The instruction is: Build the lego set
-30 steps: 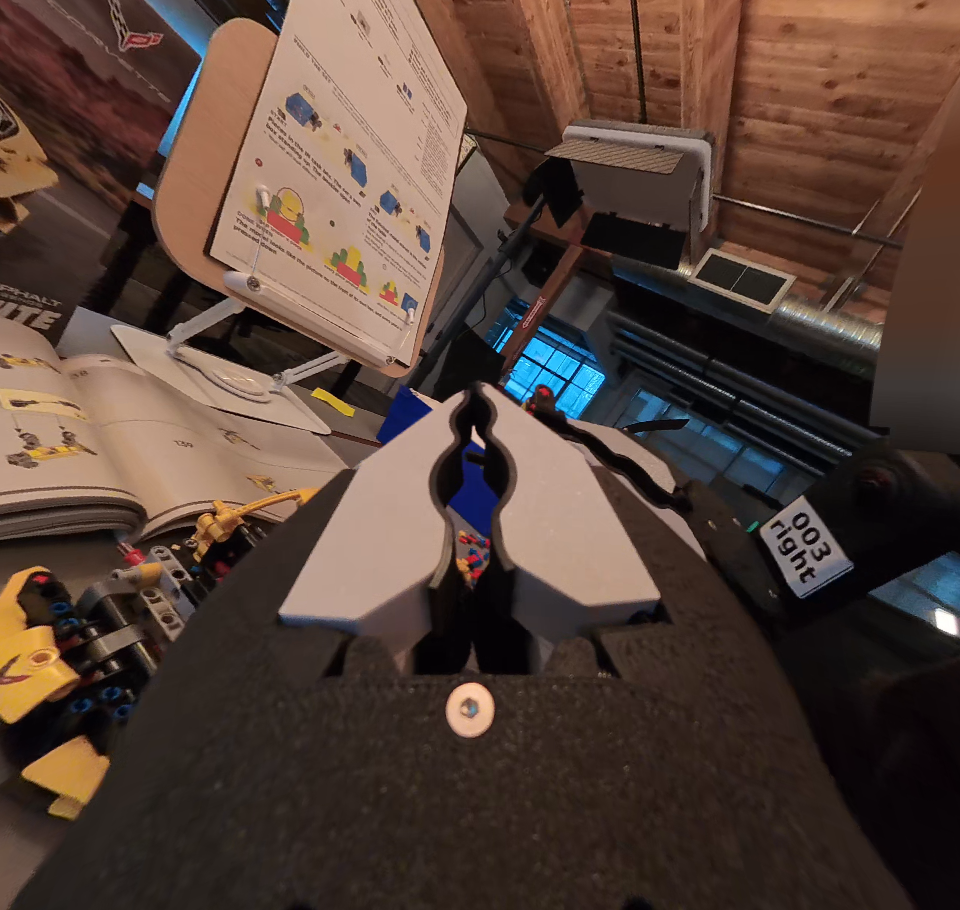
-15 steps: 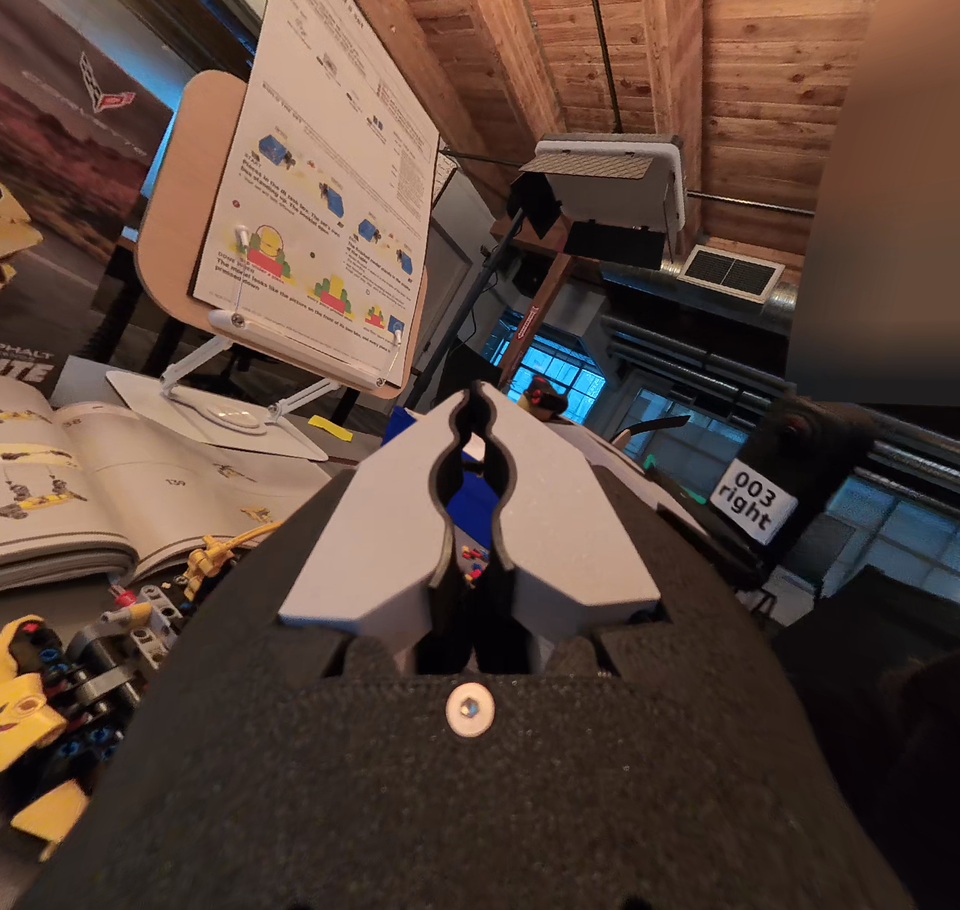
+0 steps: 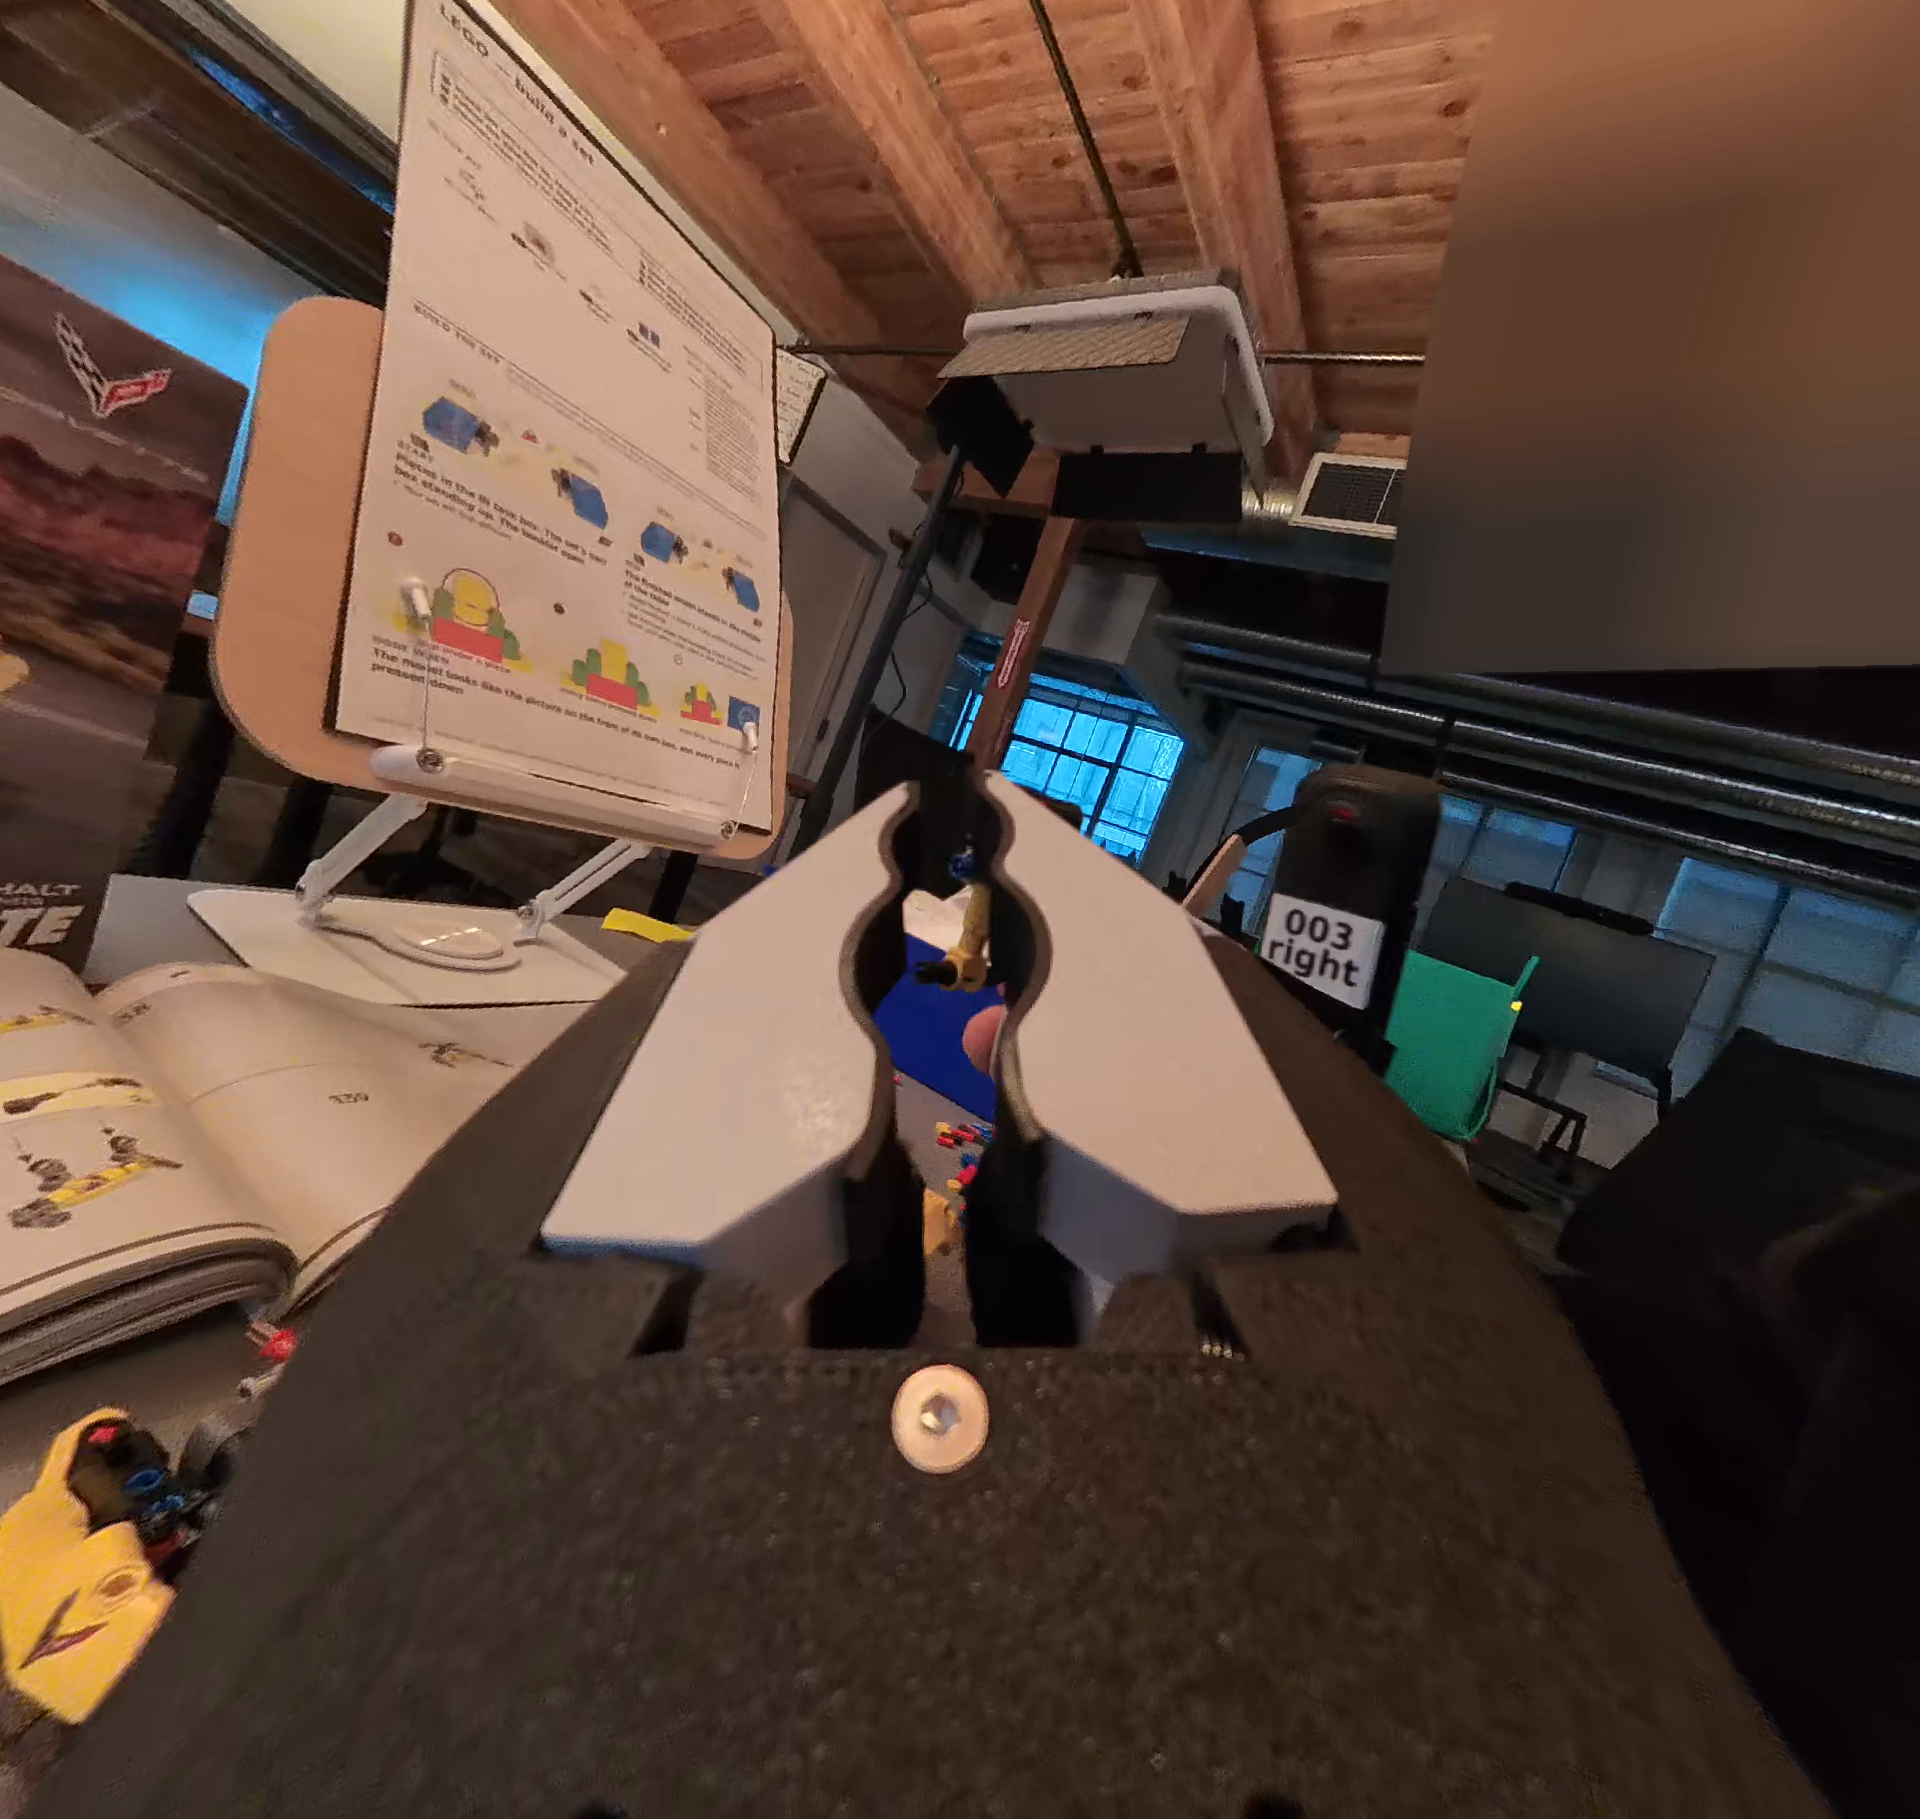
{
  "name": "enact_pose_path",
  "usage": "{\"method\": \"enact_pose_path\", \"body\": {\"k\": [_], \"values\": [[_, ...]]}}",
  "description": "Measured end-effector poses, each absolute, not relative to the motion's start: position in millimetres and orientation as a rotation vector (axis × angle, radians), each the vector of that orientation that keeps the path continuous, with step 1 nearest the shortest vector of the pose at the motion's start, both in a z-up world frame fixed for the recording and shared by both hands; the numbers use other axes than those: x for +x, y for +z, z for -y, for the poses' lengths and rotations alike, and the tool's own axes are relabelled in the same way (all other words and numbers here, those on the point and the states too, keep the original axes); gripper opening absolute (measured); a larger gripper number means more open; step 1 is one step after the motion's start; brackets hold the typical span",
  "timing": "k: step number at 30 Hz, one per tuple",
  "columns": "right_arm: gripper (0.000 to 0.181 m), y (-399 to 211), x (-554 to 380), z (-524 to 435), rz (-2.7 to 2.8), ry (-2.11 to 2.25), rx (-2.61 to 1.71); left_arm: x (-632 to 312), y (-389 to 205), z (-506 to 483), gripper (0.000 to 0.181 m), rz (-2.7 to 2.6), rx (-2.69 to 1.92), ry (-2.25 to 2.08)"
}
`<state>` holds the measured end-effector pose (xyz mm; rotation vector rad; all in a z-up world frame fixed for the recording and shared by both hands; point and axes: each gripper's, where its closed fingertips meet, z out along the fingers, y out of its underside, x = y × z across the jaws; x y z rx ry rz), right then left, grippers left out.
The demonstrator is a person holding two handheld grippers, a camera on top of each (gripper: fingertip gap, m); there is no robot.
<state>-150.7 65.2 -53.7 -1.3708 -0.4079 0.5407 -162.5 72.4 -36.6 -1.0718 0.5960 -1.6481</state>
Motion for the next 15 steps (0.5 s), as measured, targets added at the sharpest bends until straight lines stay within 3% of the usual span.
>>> {"method": "enact_pose_path", "body": {"k": [7,15], "values": [[0.006,-52.0,-132.5,-62.1,0.389,0.631,-1.39,-179.3,-53.0,-114.8,0.008,-0.619,-1.224,-1.548],[0.006,-119.6,-148.9,-63.1,0.594,0.73,-1.729,-237.4,-162.0,-125.3,0.015,-1.27,-1.675,-1.154]]}}
